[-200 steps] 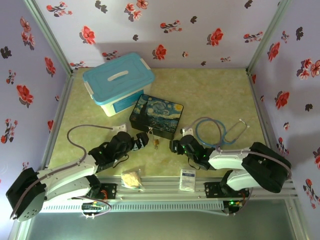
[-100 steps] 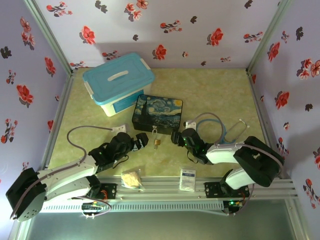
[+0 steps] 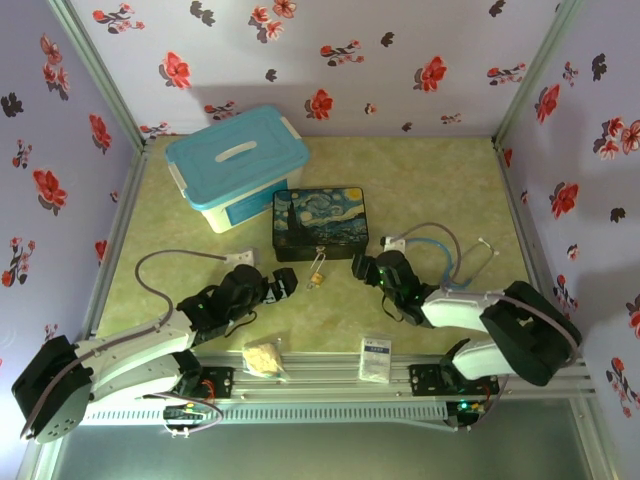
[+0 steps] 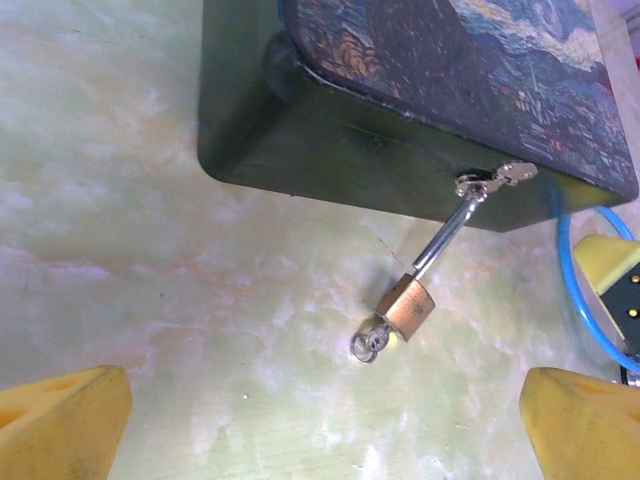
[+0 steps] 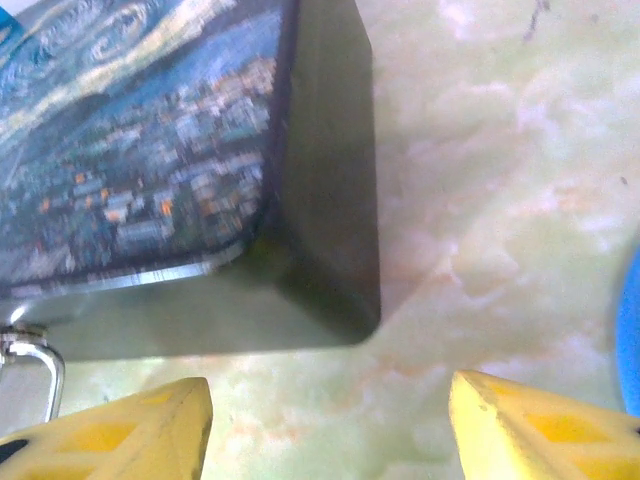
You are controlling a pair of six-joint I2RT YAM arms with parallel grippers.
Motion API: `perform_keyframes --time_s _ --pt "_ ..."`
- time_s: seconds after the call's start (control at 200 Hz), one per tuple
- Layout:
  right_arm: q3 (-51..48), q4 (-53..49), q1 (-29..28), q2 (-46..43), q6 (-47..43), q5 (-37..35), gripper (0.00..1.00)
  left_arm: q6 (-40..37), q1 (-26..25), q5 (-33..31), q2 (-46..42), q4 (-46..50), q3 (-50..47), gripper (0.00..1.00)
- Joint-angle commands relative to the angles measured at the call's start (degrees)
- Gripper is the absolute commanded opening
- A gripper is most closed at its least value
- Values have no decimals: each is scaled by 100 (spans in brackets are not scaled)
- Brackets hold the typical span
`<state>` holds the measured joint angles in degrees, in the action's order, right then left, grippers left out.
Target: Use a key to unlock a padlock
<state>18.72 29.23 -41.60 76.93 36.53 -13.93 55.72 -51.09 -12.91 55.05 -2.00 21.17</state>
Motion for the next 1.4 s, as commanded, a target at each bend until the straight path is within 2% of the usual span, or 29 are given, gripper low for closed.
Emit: perform_keyframes --time_s 0.0,0.03,0.2,0.36,0.54,0.68,1.165,1.395 --pt "-149 -267 -228 -308 242 260 73 -409 130 451 -48 -135 164 100" --pt "-145 -257 -307 -361 207 390 78 -466 166 564 19 -55 244 100" --pt "34 24 -687 -157 169 952 82 -755 244 698 348 272 636 100" --pt "413 558 -917 620 228 1213 70 -503 284 685 419 -377 429 100" --pt "771 899 -1129 1325 182 1349 67 -525 310 554 291 -332 422 100" --pt "852 800 -1205 1513 182 1157 66 -585 338 500 221 -133 423 100" --pt "1379 26 -1504 2193 -140 454 52 -598 376 438 325 -152 395 100" --pt "1372 126 -1500 2416 -50 380 41 -574 416 429 331 -171 370 100"
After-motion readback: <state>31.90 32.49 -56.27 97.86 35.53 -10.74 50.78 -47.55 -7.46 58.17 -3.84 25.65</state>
